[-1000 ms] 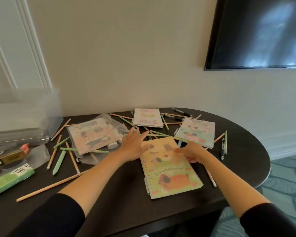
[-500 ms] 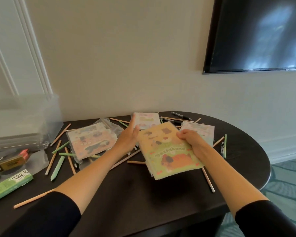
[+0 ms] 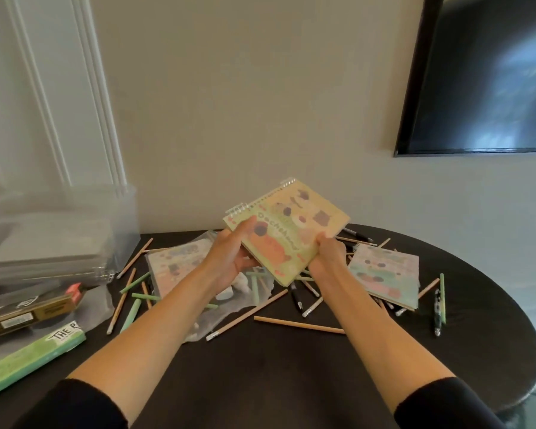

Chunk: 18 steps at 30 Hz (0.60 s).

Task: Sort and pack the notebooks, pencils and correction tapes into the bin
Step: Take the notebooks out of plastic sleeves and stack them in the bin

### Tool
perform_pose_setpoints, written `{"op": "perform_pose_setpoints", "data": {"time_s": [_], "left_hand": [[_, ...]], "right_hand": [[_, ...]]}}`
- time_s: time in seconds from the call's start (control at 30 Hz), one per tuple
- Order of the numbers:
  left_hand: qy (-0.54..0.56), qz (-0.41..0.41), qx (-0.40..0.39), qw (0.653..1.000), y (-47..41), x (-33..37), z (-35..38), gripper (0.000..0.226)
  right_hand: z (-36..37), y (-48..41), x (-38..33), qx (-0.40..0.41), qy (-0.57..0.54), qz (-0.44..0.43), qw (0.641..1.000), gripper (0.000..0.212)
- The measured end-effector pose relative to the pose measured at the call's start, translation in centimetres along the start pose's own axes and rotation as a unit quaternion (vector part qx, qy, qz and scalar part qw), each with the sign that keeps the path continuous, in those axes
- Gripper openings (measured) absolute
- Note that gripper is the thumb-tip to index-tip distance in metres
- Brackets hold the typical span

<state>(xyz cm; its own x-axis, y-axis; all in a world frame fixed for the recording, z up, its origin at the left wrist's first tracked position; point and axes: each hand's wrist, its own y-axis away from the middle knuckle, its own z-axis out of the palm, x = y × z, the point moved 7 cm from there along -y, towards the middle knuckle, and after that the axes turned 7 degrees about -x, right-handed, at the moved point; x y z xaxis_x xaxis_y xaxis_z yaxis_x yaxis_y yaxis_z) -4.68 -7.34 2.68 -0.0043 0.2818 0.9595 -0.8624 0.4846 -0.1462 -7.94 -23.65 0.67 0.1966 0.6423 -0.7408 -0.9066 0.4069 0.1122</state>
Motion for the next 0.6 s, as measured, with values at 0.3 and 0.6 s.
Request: {"op": "perform_pose_setpoints", "data": {"time_s": [0.3, 0.6], "left_hand": [[-0.135, -0.05, 0.13, 0.981, 0.2, 1.8, -7.2, 0.018], [-0.345, -0.059, 0.152, 0.924, -1.2, 3.4, -9.3, 0.024]], "right_hand": [[-0.6, -1.1, -0.9, -0.089, 0.016, 0.041, 0.995, 0.019], [1.0, -1.3, -2.2, -0.183, 0.299, 0.012, 0.936, 0.029]]}}
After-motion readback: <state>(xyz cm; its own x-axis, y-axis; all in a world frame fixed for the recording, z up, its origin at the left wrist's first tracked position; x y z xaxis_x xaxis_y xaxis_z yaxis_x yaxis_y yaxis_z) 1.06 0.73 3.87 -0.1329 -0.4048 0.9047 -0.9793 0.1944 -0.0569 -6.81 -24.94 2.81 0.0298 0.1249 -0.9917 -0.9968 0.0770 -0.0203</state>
